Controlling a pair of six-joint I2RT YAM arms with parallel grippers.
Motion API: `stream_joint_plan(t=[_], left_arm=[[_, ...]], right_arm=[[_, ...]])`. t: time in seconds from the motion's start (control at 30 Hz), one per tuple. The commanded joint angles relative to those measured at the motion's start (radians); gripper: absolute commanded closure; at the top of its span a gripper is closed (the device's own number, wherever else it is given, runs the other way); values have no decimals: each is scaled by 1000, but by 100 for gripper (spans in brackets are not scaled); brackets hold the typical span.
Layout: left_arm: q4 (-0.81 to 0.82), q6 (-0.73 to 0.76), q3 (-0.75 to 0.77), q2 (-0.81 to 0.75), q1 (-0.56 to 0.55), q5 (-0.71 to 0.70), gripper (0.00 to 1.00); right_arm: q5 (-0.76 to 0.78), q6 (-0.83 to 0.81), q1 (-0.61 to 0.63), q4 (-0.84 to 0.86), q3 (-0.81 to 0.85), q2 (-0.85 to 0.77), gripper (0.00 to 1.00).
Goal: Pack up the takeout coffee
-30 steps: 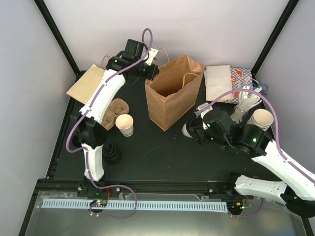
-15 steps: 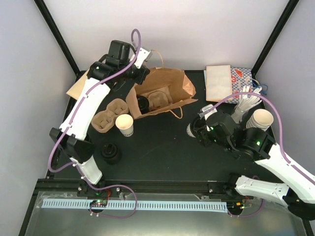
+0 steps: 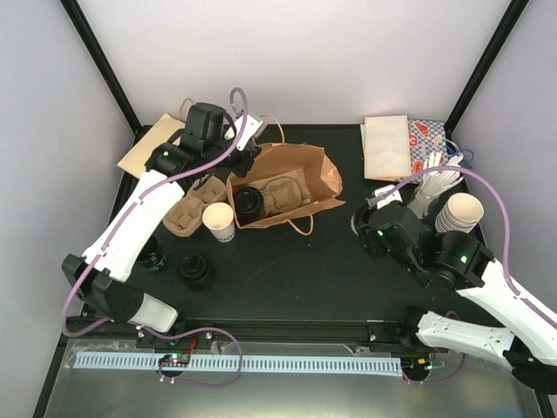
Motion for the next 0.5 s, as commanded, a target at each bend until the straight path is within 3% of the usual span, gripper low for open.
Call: stream_joint_plan(t=[0.0, 0.47], left_arm=[[81, 24, -61, -70, -20, -30, 98], [141, 21, -251, -229, -101, -74, 98]], right_arm=[[120, 34, -5, -13, -4, -47, 34], [115, -127, -4, 154, 32, -143, 35]])
